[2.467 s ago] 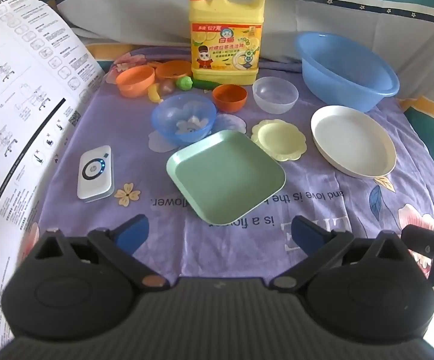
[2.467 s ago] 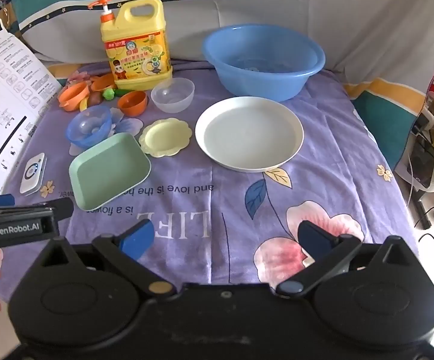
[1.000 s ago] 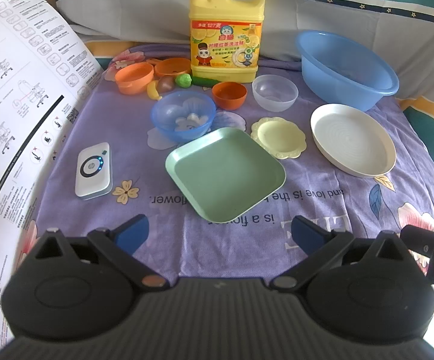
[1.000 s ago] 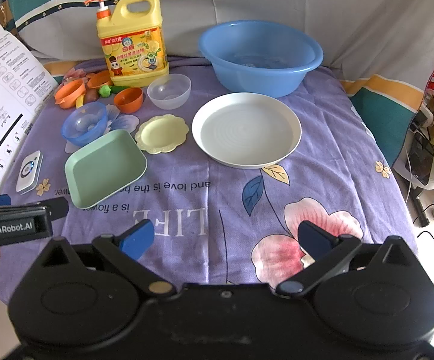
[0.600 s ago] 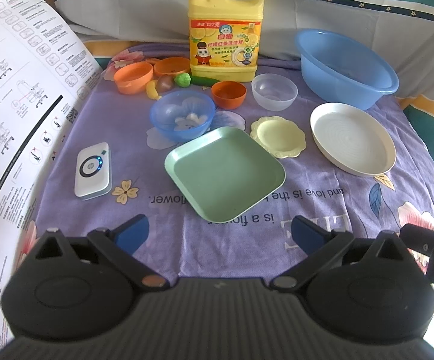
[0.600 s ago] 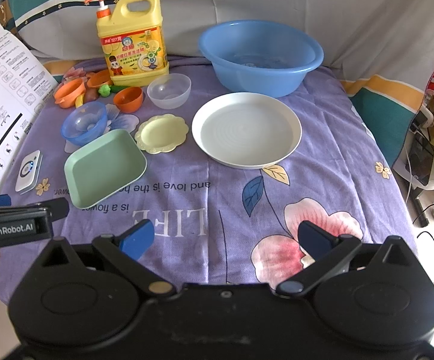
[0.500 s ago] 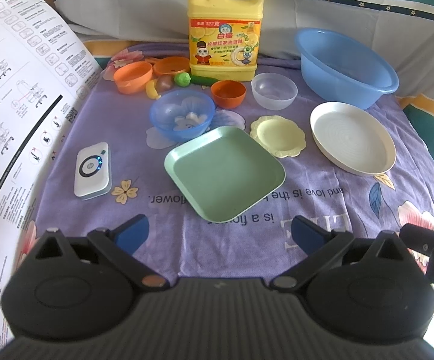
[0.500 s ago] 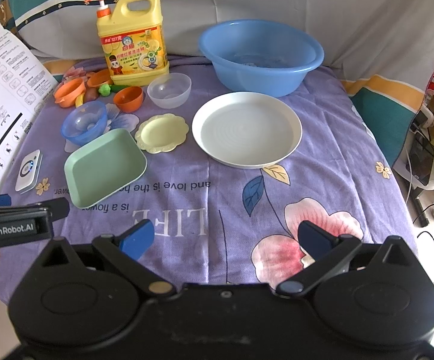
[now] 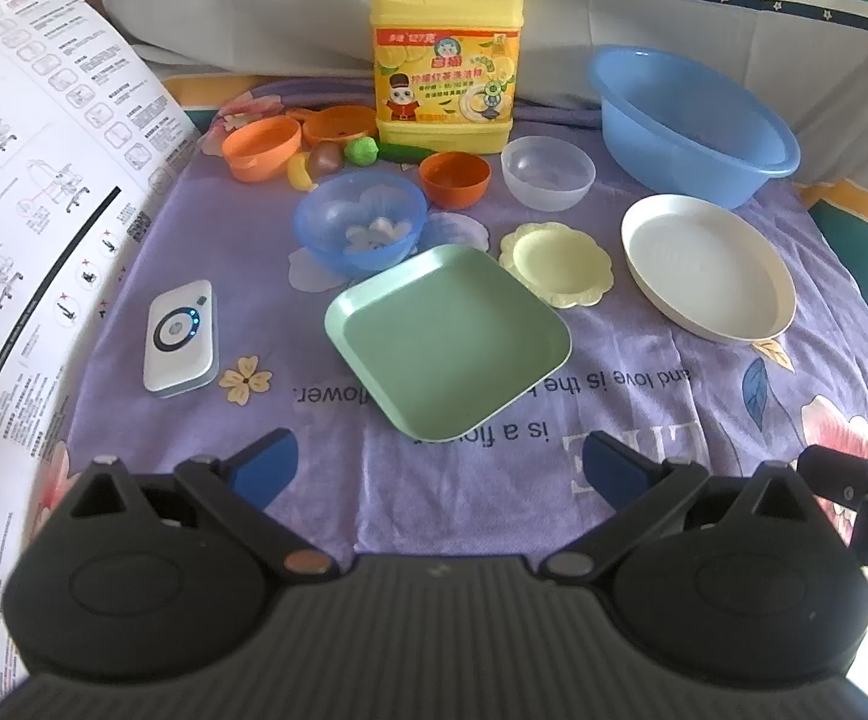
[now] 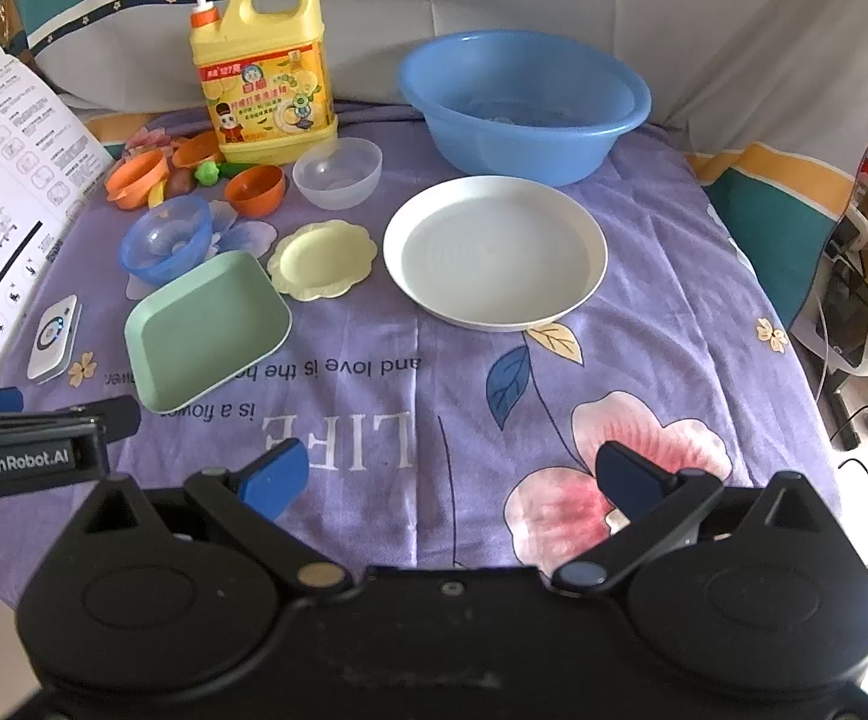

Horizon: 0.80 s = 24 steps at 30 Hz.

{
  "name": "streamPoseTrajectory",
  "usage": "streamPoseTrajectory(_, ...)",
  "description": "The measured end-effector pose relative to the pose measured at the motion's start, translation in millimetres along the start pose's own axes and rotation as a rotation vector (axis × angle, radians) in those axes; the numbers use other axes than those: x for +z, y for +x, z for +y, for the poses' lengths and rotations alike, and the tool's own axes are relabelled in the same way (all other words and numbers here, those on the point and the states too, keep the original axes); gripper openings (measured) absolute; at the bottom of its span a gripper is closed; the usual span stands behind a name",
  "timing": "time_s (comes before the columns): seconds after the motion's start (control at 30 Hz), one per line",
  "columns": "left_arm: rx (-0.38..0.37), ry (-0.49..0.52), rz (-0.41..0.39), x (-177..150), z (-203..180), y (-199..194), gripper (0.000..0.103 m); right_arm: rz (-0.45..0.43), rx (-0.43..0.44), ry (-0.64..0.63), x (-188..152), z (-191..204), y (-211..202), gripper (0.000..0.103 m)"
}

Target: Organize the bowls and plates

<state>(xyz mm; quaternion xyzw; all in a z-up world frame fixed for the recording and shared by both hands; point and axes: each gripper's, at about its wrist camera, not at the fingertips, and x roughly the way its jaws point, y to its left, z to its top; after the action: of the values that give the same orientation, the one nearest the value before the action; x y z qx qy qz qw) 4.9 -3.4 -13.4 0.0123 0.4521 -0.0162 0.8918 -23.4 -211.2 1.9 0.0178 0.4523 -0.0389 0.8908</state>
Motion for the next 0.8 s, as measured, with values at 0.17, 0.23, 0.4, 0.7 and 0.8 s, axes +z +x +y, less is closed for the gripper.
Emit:
streamPoseTrajectory(0.17, 0.001, 0.002, 0.014, 2, 0, 5, 0.103, 0.012, 0.001, 0.006, 1, -2, 5, 0.103)
streamPoseTrajectory(0.23, 0.0, 0.003, 0.017, 3, 0, 7, 0.103, 0.013, 0.0, 0.005, 1, -1, 5, 0.103)
streamPoseTrajectory(0.4, -0.005, 0.02, 0.025, 5, -4, 17, 0.103, 0.005, -0.002, 0.004, 3, -8, 15, 0.103)
streamPoseTrajectory(0.7, -0.041, 0.061, 0.021, 30, -25, 57, 0.103, -0.063, -0.031, 0.016, 23, -48, 49, 0.103)
streamPoseTrajectory(0.8, -0.05, 0.108, 0.005, 45, -42, 70, 0.103, -0.059, -0.024, 0.046, 36, -64, 66, 0.103)
